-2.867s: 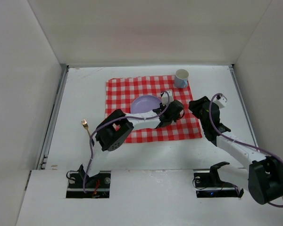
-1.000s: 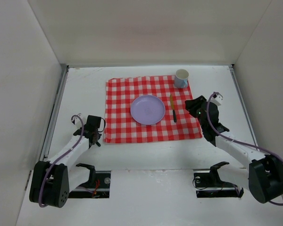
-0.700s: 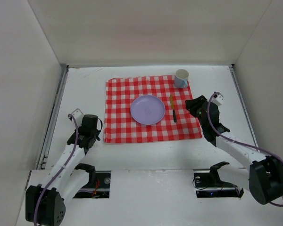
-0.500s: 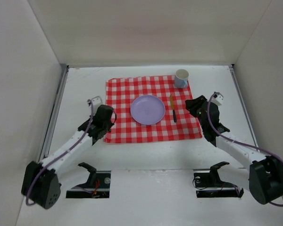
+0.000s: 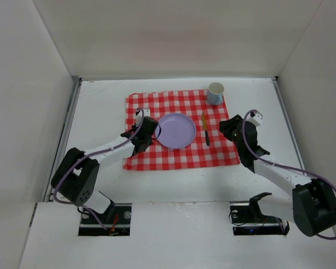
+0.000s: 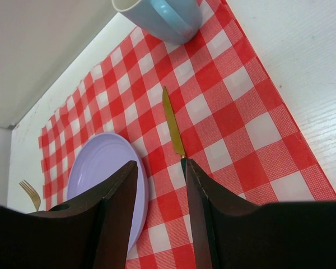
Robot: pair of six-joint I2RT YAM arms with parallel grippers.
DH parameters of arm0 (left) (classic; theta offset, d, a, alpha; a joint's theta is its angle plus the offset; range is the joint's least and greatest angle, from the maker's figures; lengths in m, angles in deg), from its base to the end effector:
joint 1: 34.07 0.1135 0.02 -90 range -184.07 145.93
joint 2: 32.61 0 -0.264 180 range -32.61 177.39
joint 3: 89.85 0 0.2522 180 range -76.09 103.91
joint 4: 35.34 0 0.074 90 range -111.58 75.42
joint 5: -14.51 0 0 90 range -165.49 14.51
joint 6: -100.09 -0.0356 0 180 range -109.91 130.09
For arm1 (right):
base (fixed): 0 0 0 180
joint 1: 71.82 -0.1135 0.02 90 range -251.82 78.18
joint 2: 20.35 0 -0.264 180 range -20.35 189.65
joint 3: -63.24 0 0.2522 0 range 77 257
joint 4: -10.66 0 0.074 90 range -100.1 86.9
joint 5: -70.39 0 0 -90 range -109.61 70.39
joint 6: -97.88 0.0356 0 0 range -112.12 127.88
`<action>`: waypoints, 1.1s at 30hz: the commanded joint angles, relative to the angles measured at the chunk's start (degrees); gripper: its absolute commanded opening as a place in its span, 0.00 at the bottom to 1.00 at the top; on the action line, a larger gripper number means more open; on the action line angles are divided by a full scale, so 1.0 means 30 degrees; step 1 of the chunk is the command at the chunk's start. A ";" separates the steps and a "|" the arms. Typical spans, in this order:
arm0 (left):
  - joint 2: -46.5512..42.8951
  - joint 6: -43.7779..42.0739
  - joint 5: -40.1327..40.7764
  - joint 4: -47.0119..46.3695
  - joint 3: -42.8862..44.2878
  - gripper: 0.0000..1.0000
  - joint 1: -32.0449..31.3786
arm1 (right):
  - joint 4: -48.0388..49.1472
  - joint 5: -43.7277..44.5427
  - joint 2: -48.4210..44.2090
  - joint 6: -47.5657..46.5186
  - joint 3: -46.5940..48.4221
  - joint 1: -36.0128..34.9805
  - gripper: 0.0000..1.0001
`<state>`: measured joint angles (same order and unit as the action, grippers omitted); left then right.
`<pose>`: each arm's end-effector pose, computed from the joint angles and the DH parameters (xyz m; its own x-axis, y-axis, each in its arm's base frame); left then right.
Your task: Set the dinner table for one person
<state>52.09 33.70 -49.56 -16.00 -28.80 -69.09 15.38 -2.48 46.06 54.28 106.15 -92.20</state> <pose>0.2580 -0.1618 0.2029 -0.6135 -0.0099 -0.7897 0.0092 0.9998 -0.0198 0.2360 0.0765 0.2201 -0.2598 0.6417 -0.7216 0.1693 0.7659 0.6202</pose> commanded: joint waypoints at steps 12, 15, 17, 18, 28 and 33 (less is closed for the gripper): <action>0.2320 -0.0607 0.0174 -0.2418 0.0643 0.08 0.0060 | 0.1018 0.0385 0.0509 -0.0347 0.0597 -0.0222 0.46; 0.2642 -0.0490 0.0262 -0.2681 0.0673 0.08 0.0089 | 0.0988 0.0385 0.0480 -0.0376 0.0626 -0.0222 0.46; 0.2818 -0.0431 0.0174 -0.2740 0.0760 0.09 0.0205 | 0.1018 0.0385 0.0450 -0.0376 0.0597 -0.0222 0.46; 0.2906 -0.0373 0.0174 -0.2740 0.0790 0.09 0.0235 | 0.1018 0.0385 0.0450 -0.0376 0.0597 -0.0222 0.46; 0.3873 -0.0256 0.0057 -0.3355 0.0791 0.17 0.0470 | 0.0901 0.0532 0.0216 -0.0464 0.0626 -0.0310 0.46; 0.2531 -0.0050 0.0173 -0.3092 0.0382 0.35 0.0411 | 0.0901 0.0503 0.0216 -0.0464 0.0626 -0.0310 0.47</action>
<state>63.17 33.00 -49.56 -24.92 -27.95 -67.98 15.38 -2.02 47.29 53.75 106.17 -92.57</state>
